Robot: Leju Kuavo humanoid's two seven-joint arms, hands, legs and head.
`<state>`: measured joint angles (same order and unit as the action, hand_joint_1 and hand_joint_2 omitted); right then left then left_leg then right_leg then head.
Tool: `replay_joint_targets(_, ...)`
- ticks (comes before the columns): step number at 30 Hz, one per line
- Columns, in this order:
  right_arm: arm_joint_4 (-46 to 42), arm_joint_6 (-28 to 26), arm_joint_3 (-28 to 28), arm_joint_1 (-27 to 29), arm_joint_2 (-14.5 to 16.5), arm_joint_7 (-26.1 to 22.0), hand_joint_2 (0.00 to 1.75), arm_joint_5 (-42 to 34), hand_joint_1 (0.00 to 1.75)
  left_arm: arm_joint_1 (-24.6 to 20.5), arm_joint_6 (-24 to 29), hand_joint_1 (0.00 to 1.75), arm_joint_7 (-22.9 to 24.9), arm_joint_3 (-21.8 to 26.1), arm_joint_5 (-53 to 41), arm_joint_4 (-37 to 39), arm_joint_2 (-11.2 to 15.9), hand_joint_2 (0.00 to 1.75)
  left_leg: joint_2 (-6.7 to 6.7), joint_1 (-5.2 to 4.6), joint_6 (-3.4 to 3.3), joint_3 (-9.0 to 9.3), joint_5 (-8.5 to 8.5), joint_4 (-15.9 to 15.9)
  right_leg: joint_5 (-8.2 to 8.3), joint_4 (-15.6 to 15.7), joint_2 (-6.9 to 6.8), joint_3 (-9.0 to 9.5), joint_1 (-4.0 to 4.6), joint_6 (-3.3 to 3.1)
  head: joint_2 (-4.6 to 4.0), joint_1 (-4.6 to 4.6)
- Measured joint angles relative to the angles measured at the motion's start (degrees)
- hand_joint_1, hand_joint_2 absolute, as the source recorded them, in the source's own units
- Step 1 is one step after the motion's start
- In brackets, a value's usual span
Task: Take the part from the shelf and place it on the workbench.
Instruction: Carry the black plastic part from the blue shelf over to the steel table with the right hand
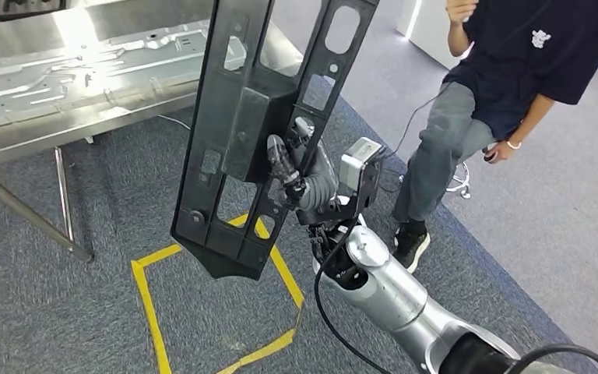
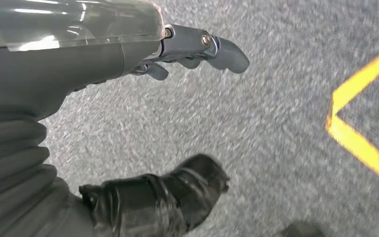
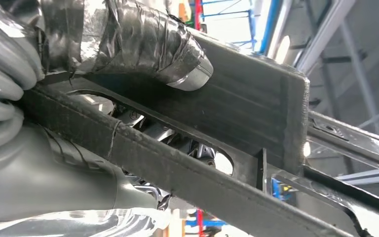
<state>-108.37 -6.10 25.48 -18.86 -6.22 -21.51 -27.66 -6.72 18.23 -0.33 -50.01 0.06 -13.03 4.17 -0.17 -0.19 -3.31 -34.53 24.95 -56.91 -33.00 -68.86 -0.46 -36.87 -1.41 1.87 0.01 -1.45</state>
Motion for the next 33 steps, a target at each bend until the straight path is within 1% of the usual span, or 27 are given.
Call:
replay_joint_targets(1,0.0,0.0,0.0,0.2,0.0,0.0,1.75,0.0,1.75,-0.1,0.0,0.00,0.0,0.0,0.0,0.0,0.0,1.75,-0.12,-0.05,-0.17,0.15,0.26,-0.1,-0.92,-3.5,0.17,-2.36,0.06,0.03,0.01,-0.04)
replay_joint_targets(2,0.0,0.1,0.0,0.4,0.0,0.0,1.75,-0.1,1.75,-0.2,0.0,0.00,0.1,0.0,0.0,0.0,0.0,1.75,-0.28,-0.10,-0.23,0.32,0.57,-0.2,-0.92,-5.6,0.25,-4.13,0.07,0.09,0.01,-0.04)
replay_joint_targets(3,0.1,0.1,-0.1,0.6,0.0,0.0,1.75,-0.1,1.75,-0.2,0.0,0.00,0.1,0.0,0.0,0.0,0.0,1.75,-0.48,-0.12,-0.20,0.51,0.93,-0.5,0.24,-5.6,0.27,-4.89,0.05,0.14,0.01,-0.05)
replay_joint_targets(4,0.1,0.1,-0.1,0.7,0.0,0.0,1.75,-0.1,1.75,-0.2,0.0,0.00,0.1,0.0,0.0,0.0,0.0,1.75,-0.69,-0.12,-0.09,0.74,1.34,-0.8,2.35,-3.5,0.27,-4.58,0.02,0.17,0.00,-0.06)
replay_joint_targets(5,0.1,0.1,-0.2,0.7,0.0,0.0,1.75,-0.1,1.75,-0.1,0.0,0.00,0.2,0.0,0.0,0.0,0.0,1.75,-0.88,-0.10,0.08,0.94,1.84,-1.2,4.90,0.0,0.30,-3.45,-0.02,0.14,-0.01,-0.06)
replay_joint_targets(6,0.1,0.1,-0.3,0.6,0.0,0.0,1.75,-0.1,1.75,-0.1,0.0,0.00,0.2,0.0,0.0,0.0,0.0,1.75,-1.03,-0.21,0.34,0.98,2.43,-1.8,6.60,3.5,0.38,-2.13,0.04,0.08,-0.01,-0.05)
replay_joint_targets(7,0.1,0.1,-0.4,0.6,0.0,0.0,1.75,-0.1,1.75,-0.1,0.0,0.00,0.2,0.0,0.0,0.0,-0.1,1.75,-1.16,-0.30,0.63,0.91,2.94,-2.3,7.52,6.0,0.47,-1.08,0.05,-0.09,0.00,-0.03)
replay_joint_targets(8,0.1,0.1,-0.5,0.6,0.0,0.0,1.75,-0.1,1.75,-0.2,0.1,0.00,0.2,0.0,0.0,0.0,-0.1,1.75,-1.25,-0.36,0.93,0.81,3.33,-2.7,7.66,7.4,0.56,-0.47,0.13,-0.30,0.01,-0.01)
replay_joint_targets(11,0.1,0.1,-0.6,0.7,-0.1,0.0,1.75,-0.1,1.75,-0.2,0.1,0.00,0.2,0.0,0.0,0.0,-0.1,1.75,-1.27,-0.27,1.74,0.92,3.97,-2.8,7.05,8.0,0.59,0.10,0.18,-1.17,0.02,-0.02)
replay_joint_targets(12,0.1,0.1,-0.6,0.7,0.0,0.0,1.75,-0.1,1.75,-0.2,0.1,0.00,0.2,0.0,0.0,0.0,-0.1,1.75,-1.14,-0.23,2.06,0.81,4.36,-3.3,6.96,8.2,0.54,0.47,0.07,-1.47,0.01,0.02)
replay_joint_targets(13,0.1,0.1,-0.7,0.6,0.0,-0.1,1.75,-0.1,1.75,-0.2,0.1,0.00,0.1,0.0,0.0,0.0,-0.1,1.75,-0.98,-0.12,2.41,0.13,5.10,-4.8,6.85,8.6,0.47,0.94,-0.08,-1.78,0.01,0.07)
replay_joint_targets(14,0.1,0.1,-0.7,0.6,0.0,-0.1,1.75,-0.1,1.75,-0.2,0.1,0.00,0.1,0.0,-0.1,0.0,-0.2,1.75,-0.81,0.06,2.77,-1.23,6.12,-7.4,6.71,8.8,0.39,1.44,-0.19,-2.02,0.01,0.13)
replay_joint_targets(16,0.1,0.1,-0.7,0.6,0.0,-0.2,1.75,-0.1,1.75,-0.2,0.0,0.00,0.1,0.0,-0.2,0.0,-0.2,1.75,-0.62,0.45,3.38,-5.36,7.88,-14.2,6.20,9.1,0.27,2.25,-0.20,-2.27,0.01,0.20)
replay_joint_targets(17,0.1,0.1,-0.7,0.7,0.0,-0.2,1.75,-0.2,1.75,-0.1,0.0,0.00,0.1,0.0,-0.3,0.0,-0.2,1.75,-0.55,0.63,3.57,-7.09,7.81,-16.3,5.89,9.1,0.26,2.61,-0.20,-2.27,0.02,0.21)
replay_joint_targets(18,0.2,0.1,-0.7,0.7,0.0,-0.2,1.75,-0.2,1.75,0.0,0.0,0.00,0.2,0.0,-0.3,0.0,-0.2,1.75,-0.47,0.77,3.67,-7.98,6.72,-16.6,5.53,9.1,0.27,3.02,-0.22,-2.22,0.02,0.21)
replay_joint_targets(19,0.2,0.1,-0.7,0.8,0.0,-0.2,1.75,-0.2,1.75,0.0,0.0,0.00,0.2,0.0,-0.3,0.0,-0.2,1.75,-0.37,0.86,3.68,-7.87,4.70,-15.0,5.16,9.1,0.30,3.51,-0.24,-2.13,0.02,0.22)
replay_joint_targets(20,0.2,0.1,-0.8,0.8,0.0,-0.2,1.75,-0.3,1.75,0.1,0.0,0.00,0.2,0.0,-0.4,0.0,-0.2,1.75,-0.25,0.91,3.57,-6.90,2.04,-11.5,4.73,9.1,0.31,4.09,-0.27,-1.98,0.01,0.22)
replay_joint_targets(21,0.1,0.1,-0.9,0.8,0.0,-0.2,1.75,-0.3,1.75,0.1,0.0,0.00,0.2,0.0,-0.4,0.0,-0.2,1.75,-0.14,0.88,3.42,-5.71,0.12,-8.2,4.35,9.3,0.30,4.57,-0.29,-1.77,0.01,0.22)
replay_joint_targets(22,0.1,0.1,-1.0,0.7,0.0,-0.2,1.75,-0.4,1.75,0.0,0.0,0.00,0.2,0.0,-0.4,0.0,-0.2,1.75,-0.06,0.67,3.19,-4.53,-1.14,-5.4,4.04,9.4,0.28,4.93,-0.26,-1.50,0.01,0.24)
replay_joint_targets(23,0.1,0.1,-1.2,0.7,0.0,-0.2,1.75,-0.6,1.75,-0.1,0.0,0.00,0.2,0.0,-0.4,0.0,-0.2,1.75,0.00,0.45,2.86,-3.66,-1.36,-3.5,3.84,9.5,0.26,5.10,-0.26,-1.16,0.00,0.27)
replay_joint_targets(25,0.1,0.1,-1.5,0.6,0.0,-0.1,1.75,-0.8,1.75,-0.1,0.0,0.00,0.2,0.0,-0.4,0.0,-0.2,1.75,-0.03,-0.02,2.26,-2.98,-0.50,-2.6,3.66,9.9,0.22,5.30,-0.22,-0.48,0.01,0.28)
replay_joint_targets(27,0.0,0.1,-1.7,0.6,0.0,-0.1,1.75,-0.9,1.75,-0.1,0.0,0.00,0.1,0.0,-0.5,0.0,-0.2,1.75,-0.11,0.23,1.68,-2.07,-0.15,-1.7,3.17,9.8,0.18,5.50,-0.24,0.13,0.01,0.10)
replay_joint_targets(28,0.0,0.1,-1.8,0.5,0.0,-0.1,1.75,-0.9,1.75,-0.1,0.0,0.00,0.1,0.0,-0.6,0.0,-0.2,1.75,-0.12,0.36,1.32,-1.43,-0.04,-1.2,2.49,8.5,0.20,5.02,-0.21,0.29,0.01,-0.02)
replay_joint_targets(29,-0.1,0.1,-2.0,0.4,0.0,-0.1,1.75,-0.9,1.75,-0.1,-0.1,0.00,0.1,0.0,-0.7,0.0,-0.2,1.75,-0.13,0.47,0.95,-0.78,0.11,-0.8,1.42,5.8,0.26,3.71,-0.15,0.32,0.01,-0.16)
replay_joint_targets(31,-0.1,0.1,-2.3,0.3,0.0,-0.1,1.75,-0.9,1.75,-0.3,-0.2,0.00,0.1,0.0,-0.9,0.0,-0.2,1.75,-0.15,0.27,0.30,0.01,0.68,-0.7,-0.73,-1.7,0.36,-0.78,0.00,0.22,0.01,-0.28)
replay_joint_targets(32,-0.1,0.1,-2.4,0.4,0.0,-0.1,1.75,-0.9,1.75,-0.4,-0.2,0.00,0.2,0.0,-0.9,0.0,-0.2,1.75,-0.23,0.21,0.13,0.34,1.02,-0.7,-0.95,-4.6,0.38,-3.01,0.05,0.23,0.01,-0.29)
replay_joint_targets(33,-0.1,0.1,-2.5,0.5,0.0,-0.1,1.75,-0.9,1.75,-0.4,-0.2,0.00,0.2,0.0,-1.0,0.0,-0.2,1.75,-0.34,0.16,0.07,0.69,1.39,-0.8,-0.12,-5.6,0.38,-4.41,0.06,0.26,0.02,-0.30)
